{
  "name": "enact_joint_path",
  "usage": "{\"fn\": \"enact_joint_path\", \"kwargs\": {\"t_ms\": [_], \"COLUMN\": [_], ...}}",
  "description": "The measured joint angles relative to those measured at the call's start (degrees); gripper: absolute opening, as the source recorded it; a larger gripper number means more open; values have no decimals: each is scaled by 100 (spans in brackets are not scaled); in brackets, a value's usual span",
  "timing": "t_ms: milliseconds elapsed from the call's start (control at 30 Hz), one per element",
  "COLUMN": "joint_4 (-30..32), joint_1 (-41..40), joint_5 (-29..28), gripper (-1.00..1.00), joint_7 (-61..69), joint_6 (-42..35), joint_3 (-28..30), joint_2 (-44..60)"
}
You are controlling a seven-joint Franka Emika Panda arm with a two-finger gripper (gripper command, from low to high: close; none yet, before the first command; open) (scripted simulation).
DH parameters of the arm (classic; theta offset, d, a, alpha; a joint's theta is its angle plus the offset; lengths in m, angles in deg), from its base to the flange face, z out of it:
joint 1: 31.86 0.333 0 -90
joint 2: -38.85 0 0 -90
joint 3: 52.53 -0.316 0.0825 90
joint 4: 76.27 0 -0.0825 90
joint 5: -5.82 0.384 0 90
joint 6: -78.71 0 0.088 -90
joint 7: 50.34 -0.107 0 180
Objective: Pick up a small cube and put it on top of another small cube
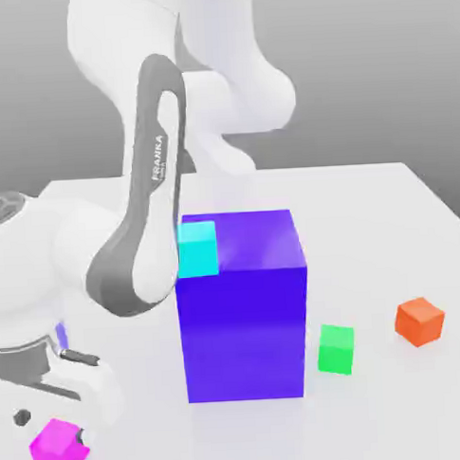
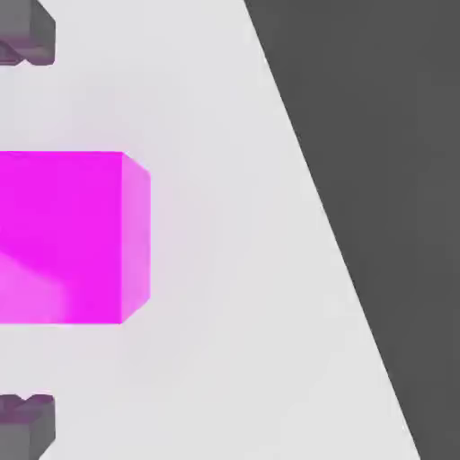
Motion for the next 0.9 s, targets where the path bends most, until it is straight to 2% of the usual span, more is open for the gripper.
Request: {"fn": "enact_joint_path", "kwargs": {"t_ms": [200,367,533,700,900], "joint_4": [-15,190,108,797,1755], "joint_1": [-31,344,554,1001,2119], "joint_5": [32,-512,-11,-420,-920], "gripper": [-100,-100,-100,-100,-100], "joint_7": [23,-380,612,1791,3338], "joint_6": [35,-550,-724,-775,-762], "joint_3": [-38,448,-281,-865,-1394], "joint_2": [54,-765,-1614,-2322,-3183]}}
